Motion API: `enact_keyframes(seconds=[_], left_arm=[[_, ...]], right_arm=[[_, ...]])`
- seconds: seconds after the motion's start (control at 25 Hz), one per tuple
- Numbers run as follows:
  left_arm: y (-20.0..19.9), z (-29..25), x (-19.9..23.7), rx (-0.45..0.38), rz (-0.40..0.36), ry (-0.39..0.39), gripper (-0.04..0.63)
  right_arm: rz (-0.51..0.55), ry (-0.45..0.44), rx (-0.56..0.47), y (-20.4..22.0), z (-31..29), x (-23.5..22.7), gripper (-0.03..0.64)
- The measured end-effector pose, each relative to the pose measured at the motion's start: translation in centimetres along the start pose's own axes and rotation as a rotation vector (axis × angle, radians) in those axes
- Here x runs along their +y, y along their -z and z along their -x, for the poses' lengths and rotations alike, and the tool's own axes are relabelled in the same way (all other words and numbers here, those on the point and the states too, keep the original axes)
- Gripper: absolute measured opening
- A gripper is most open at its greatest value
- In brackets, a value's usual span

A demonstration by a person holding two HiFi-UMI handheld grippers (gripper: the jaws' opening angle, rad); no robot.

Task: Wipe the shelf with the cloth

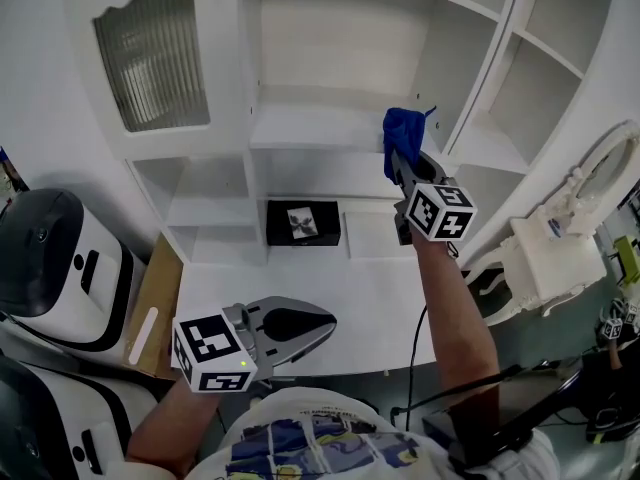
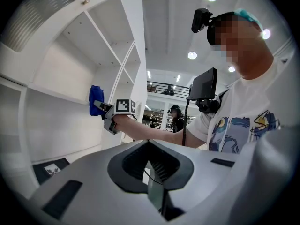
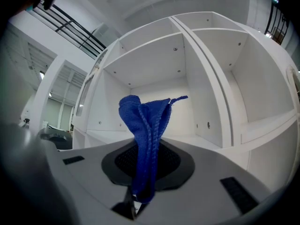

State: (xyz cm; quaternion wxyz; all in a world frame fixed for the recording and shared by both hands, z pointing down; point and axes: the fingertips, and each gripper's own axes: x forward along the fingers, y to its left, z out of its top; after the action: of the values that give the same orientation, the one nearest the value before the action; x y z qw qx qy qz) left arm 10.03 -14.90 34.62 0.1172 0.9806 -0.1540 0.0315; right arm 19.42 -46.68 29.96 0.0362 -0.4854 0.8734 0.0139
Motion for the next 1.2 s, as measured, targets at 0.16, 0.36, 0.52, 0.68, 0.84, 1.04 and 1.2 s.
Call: enact_keyframes(seconds=[0.16,0.36,0.52,0.68,0.84,1.04,1.2], left_arm=[[-0.3,1.0,0.6,-0.004,0.013,-0.014,0.003],[-0.3,2.8,0.6,-0.014,0.015,-0.026,0.003],[-0.1,4.3,0.7,-0.024,0.020,-0.038,0.002],[0.0,5.9,0.7,-0.034,0.016,-0.052,0.003],[0.3,7.5,0.5,-0.043,0.016,-0.060,0.003],[0.6,9.5,0.2,-0.050,0.008,-0.067,0.003],[0.8,11.1,0.0,-0.054,0.011,-0.076,0.003]], right_arm=[[-0.008,-0.021,0.005,0.1,-1.5,1.7,0.069],[-0.004,-0.054,0.010,0.2,-2.7,4.8,0.069],[-0.004,-0.078,0.017,0.4,-3.9,7.4,0.069],[-0.009,-0.095,0.020,0.4,-4.9,9.7,0.069],[-0.015,-0.107,0.025,0.6,-5.8,11.9,0.069],[-0.028,-0.120,0.032,1.0,-6.8,14.6,0.069],[-0.043,-0.122,0.037,1.5,-7.5,16.4,0.069]])
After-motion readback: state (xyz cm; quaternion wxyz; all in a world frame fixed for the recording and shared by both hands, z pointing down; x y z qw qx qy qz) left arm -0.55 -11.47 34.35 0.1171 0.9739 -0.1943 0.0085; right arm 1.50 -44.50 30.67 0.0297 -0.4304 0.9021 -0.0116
